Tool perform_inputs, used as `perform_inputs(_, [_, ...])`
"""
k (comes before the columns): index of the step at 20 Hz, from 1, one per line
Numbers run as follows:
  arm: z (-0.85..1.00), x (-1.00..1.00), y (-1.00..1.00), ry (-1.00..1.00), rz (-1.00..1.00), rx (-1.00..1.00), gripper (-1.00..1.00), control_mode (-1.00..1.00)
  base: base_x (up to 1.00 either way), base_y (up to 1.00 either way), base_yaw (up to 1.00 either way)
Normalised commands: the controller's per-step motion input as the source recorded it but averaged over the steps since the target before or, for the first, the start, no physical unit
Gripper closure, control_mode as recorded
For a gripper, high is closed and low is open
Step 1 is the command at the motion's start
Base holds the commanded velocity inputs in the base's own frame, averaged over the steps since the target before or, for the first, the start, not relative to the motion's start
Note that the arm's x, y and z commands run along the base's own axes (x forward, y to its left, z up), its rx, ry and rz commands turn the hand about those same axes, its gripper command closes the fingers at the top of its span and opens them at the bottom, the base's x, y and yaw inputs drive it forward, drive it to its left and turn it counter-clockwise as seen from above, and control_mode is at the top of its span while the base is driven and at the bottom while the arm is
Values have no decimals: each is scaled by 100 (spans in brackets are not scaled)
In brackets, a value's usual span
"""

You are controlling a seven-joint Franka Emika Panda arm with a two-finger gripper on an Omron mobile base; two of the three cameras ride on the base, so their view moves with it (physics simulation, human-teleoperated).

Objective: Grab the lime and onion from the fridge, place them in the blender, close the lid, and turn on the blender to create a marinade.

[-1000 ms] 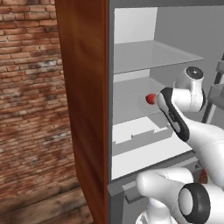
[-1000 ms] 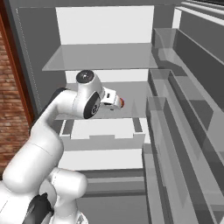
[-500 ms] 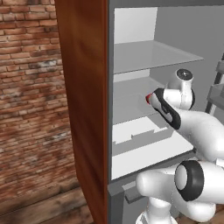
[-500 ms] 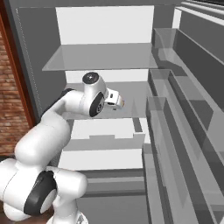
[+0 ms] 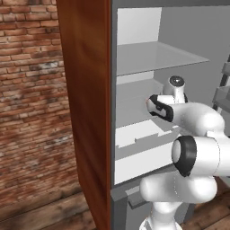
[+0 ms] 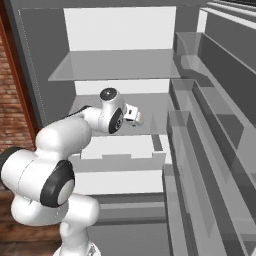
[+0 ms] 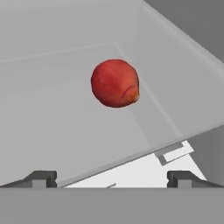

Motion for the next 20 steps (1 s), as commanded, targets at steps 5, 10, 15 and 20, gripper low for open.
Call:
perform_inputs(5, [-13,59,-4,0,-5,0,-100,-100,0,0,0])
perform_inputs(10, [-9,36,-7,2,0,0,-100,-100,0,0,0])
perform_inputs(15, [-19,36,-13,2,0,0,-100,-100,0,0,0])
perform_inputs(20, [-19,38,-17,2,0,0,-100,-100,0,0,0])
